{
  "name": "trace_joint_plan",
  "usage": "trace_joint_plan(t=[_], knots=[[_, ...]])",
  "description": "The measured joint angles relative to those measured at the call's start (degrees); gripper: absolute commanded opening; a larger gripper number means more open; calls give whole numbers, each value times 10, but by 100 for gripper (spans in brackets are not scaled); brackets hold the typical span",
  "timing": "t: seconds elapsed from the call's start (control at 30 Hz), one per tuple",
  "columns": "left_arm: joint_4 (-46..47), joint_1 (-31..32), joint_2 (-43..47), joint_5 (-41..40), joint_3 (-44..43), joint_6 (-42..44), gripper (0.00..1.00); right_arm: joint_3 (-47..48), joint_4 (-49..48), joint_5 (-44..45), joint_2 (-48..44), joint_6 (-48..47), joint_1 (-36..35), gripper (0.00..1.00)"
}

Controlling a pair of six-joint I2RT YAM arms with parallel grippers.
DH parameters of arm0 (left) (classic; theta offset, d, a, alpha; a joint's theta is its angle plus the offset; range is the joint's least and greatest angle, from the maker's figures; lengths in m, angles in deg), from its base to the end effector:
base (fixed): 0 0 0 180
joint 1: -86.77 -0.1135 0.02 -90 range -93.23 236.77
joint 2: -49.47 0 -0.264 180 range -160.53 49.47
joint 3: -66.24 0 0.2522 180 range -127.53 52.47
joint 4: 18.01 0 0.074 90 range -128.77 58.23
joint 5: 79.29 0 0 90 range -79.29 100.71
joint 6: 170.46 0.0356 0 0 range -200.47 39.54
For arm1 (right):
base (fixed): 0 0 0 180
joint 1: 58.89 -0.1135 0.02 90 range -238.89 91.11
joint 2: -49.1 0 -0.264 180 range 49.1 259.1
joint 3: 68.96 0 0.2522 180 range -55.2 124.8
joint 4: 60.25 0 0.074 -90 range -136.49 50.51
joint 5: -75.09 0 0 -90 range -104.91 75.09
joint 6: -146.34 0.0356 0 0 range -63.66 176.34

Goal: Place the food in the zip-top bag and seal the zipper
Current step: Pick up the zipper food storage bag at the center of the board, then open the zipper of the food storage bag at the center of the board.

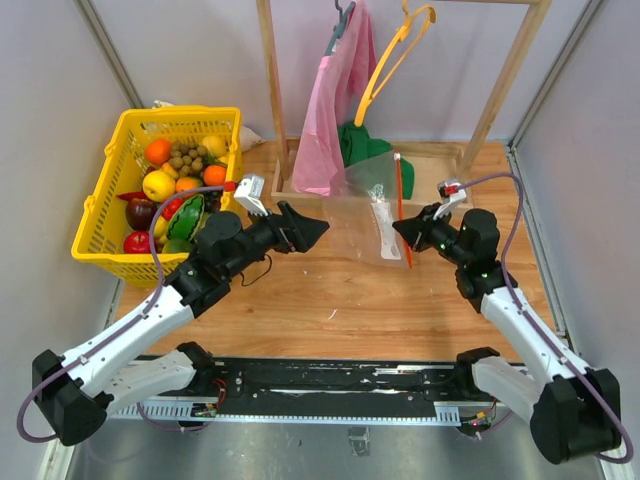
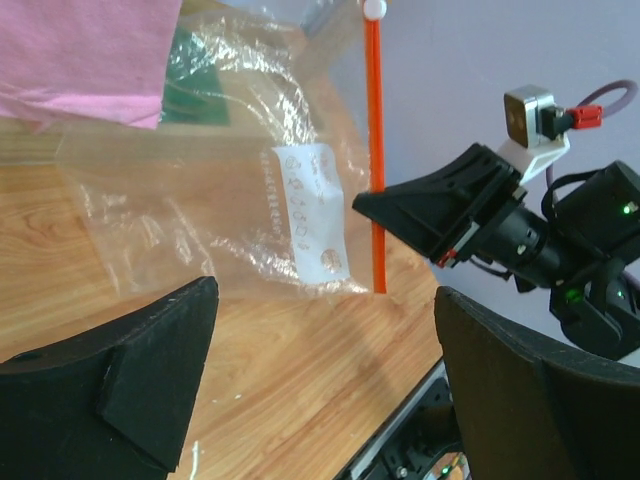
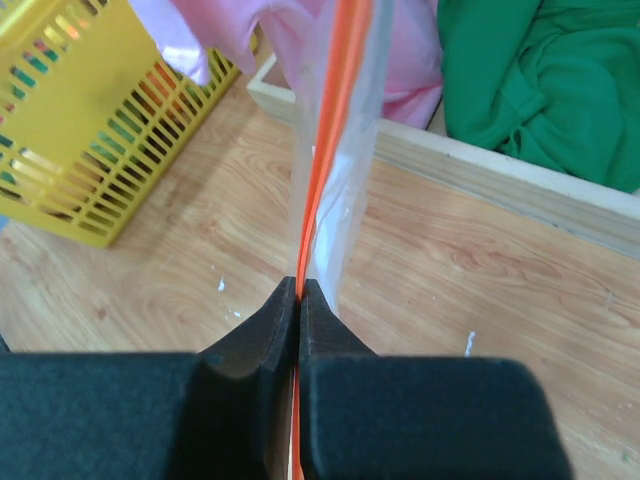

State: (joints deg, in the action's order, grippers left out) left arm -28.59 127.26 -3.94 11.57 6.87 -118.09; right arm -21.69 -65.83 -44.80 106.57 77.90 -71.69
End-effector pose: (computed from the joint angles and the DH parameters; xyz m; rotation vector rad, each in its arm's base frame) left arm 0.1690 -0.1450 0.3428 0.0561 1.7591 -1.0333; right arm 0.2211 0.0684 0.2830 -0.2819 1.6935 0.8793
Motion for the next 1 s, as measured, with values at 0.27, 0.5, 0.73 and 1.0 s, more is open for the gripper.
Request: trace_joint_plan(t=[0.27,0.5,0.73,1.0], knots=[[56,43,-36,-46,-1,-28,88,30,145,131,-81,-71,-115,1],[81,68,-89,-86,-32,-30,78,77,205,268,-96,-115,-244,1],[134,78,-106,-101,-29,-53,72,99,223,389,-69,-150,-365,1],[159,81,-101,-119,16,-70,54,112,217,461,-14,-167,-435,2]])
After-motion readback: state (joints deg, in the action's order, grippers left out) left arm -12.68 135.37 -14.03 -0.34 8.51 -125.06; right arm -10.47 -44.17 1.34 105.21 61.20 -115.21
